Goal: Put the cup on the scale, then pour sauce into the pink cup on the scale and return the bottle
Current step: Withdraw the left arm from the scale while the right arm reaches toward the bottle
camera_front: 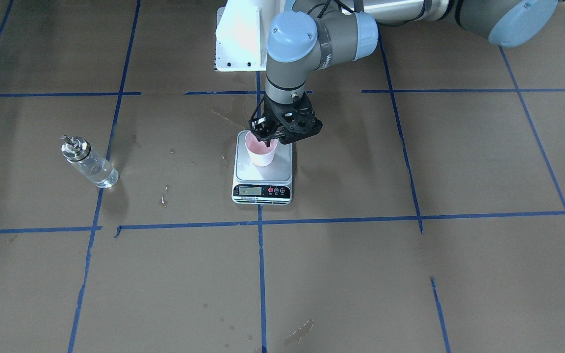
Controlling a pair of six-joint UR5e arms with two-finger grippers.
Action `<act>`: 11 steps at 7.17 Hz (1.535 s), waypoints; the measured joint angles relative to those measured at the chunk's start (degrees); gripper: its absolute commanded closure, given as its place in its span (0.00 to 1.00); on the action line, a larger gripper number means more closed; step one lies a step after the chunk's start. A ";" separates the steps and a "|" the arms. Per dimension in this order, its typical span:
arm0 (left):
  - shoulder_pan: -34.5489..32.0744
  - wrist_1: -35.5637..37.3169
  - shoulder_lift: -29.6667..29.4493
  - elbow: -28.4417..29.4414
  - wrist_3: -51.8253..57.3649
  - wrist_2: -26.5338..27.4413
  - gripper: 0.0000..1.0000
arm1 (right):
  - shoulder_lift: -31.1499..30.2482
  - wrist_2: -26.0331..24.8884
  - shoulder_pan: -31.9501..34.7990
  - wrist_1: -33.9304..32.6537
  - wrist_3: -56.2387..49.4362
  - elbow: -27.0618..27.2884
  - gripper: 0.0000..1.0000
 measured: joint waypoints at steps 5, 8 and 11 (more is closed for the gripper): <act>-4.82 5.02 5.42 -13.26 10.00 -3.47 0.00 | 0.12 0.24 -2.79 -0.19 12.48 9.54 0.00; -16.02 9.94 13.39 -20.10 26.91 -4.06 0.00 | -0.20 -5.52 -14.59 -0.19 37.83 24.83 0.00; -28.38 11.78 19.90 -20.98 48.16 -8.77 0.00 | -1.45 -19.47 -30.43 -0.04 57.47 36.94 0.00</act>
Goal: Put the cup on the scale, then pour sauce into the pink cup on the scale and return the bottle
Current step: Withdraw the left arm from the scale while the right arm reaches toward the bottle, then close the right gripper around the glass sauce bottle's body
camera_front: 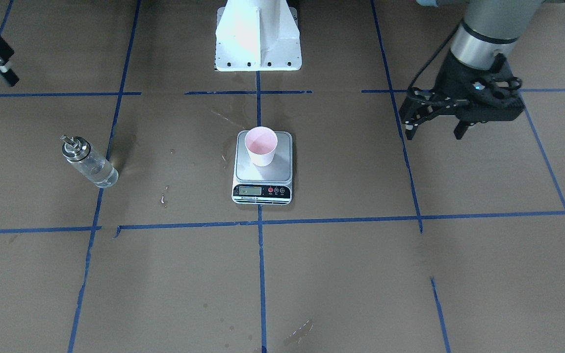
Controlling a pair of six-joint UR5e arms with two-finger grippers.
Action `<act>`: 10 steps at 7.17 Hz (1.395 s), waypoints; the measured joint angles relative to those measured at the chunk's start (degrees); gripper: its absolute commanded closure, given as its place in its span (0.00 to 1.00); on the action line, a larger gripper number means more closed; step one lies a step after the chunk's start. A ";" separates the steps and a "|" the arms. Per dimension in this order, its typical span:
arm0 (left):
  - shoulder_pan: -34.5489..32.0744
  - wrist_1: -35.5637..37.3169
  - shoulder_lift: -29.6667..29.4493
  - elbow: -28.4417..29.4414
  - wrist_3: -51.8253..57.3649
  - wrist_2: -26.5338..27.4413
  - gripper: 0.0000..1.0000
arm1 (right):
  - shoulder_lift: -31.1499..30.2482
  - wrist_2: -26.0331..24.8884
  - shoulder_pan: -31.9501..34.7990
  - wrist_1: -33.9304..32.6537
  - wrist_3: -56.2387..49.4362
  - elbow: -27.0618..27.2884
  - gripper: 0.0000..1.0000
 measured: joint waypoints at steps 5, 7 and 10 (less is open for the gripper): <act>-15.02 -0.51 12.19 0.95 39.06 -4.87 0.00 | -17.96 -33.20 -25.01 24.73 15.60 1.14 0.00; -18.53 -2.18 17.22 1.67 48.34 -6.16 0.00 | -18.69 -47.73 -35.05 28.41 19.98 -2.98 0.00; -21.82 -2.66 20.09 2.34 45.53 -6.39 0.00 | -18.32 -61.31 -41.92 41.05 21.79 -14.76 0.00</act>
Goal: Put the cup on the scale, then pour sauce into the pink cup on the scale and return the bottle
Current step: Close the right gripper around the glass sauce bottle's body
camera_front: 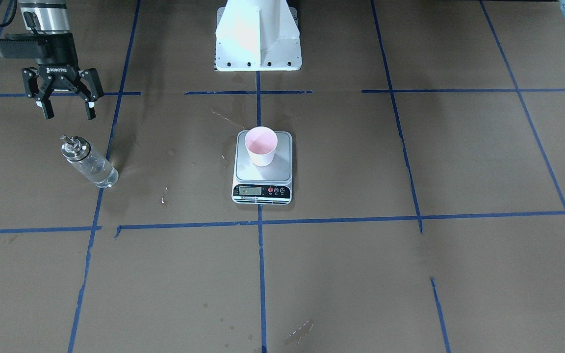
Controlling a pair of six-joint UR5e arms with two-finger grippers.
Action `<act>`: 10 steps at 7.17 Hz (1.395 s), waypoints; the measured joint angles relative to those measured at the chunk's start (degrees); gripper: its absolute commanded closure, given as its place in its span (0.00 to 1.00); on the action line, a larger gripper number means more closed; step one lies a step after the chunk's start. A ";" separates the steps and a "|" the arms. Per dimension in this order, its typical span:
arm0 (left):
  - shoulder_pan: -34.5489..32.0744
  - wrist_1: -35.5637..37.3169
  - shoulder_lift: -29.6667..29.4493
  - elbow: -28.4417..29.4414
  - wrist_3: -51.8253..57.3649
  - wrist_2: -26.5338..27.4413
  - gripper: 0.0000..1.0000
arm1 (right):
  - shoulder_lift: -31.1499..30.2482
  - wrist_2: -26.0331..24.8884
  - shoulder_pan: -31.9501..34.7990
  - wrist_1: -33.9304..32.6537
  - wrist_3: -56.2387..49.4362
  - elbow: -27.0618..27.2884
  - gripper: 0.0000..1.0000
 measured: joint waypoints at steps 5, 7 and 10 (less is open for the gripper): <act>-0.36 -9.25 0.57 8.64 -1.77 -0.02 0.00 | 4.15 -8.74 -3.16 1.20 0.09 -5.53 0.00; -0.40 -11.90 1.32 9.67 -1.53 0.08 0.00 | 7.64 -11.38 -3.61 1.05 -0.12 -9.79 0.00; -0.39 -12.51 1.47 9.95 -1.58 0.15 0.00 | 9.74 -12.90 -3.58 0.81 -0.64 -13.18 0.00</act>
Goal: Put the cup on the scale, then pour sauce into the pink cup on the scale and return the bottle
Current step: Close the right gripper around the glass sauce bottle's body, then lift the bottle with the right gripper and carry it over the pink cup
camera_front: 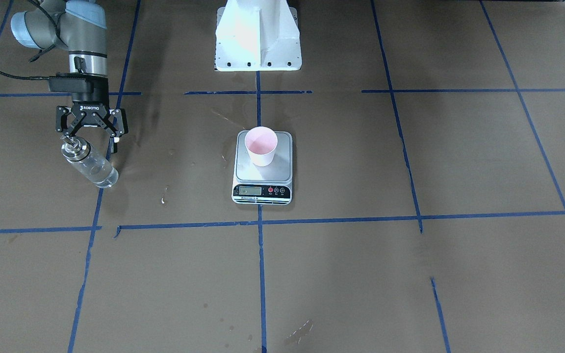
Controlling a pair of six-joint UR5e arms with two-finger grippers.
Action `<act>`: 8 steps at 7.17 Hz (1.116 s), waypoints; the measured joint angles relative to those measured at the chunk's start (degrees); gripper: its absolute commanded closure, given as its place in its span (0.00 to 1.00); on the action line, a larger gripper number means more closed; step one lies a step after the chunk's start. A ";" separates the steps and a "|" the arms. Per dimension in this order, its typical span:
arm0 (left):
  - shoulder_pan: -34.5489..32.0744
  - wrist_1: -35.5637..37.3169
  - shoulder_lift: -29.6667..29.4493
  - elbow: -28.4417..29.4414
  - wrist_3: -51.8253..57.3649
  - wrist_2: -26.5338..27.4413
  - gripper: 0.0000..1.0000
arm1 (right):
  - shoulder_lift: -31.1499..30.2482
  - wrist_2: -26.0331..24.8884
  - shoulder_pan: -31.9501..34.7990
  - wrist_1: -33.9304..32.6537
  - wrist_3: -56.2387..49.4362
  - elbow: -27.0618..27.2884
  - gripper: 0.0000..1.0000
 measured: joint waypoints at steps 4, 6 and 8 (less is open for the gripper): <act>0.05 0.06 -0.10 0.08 -0.07 -0.05 0.00 | 2.70 -1.75 1.52 -0.21 -0.89 -3.27 0.00; 0.06 0.08 -0.34 0.02 -0.13 -0.04 0.00 | 4.09 -1.91 2.71 -0.17 -1.75 -4.95 0.00; 0.06 0.16 -0.56 -0.12 -0.16 0.13 0.00 | 4.84 -1.88 3.57 -0.16 -2.18 -5.38 0.09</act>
